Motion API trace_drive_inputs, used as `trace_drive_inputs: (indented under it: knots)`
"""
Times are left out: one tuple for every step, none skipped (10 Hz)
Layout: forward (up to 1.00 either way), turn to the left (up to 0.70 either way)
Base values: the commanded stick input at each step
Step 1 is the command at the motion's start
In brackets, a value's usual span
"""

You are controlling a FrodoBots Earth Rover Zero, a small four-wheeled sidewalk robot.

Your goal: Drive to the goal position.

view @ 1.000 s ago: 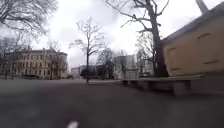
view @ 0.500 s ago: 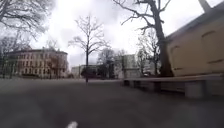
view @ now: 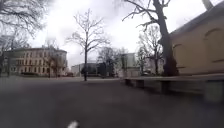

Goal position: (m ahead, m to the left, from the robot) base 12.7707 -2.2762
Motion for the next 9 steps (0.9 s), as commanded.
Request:
trace_drive_inputs:
  knots:
    - [1.00, -0.11]
    - [1.00, -0.40]
    - [1.00, -0.40]
    - [1.00, 0.00]
    - [1.00, 0.00]
    - [1.00, 0.00]
    - [1.00, 0.00]
    - [1.00, 0.00]
    - [1.00, 0.00]
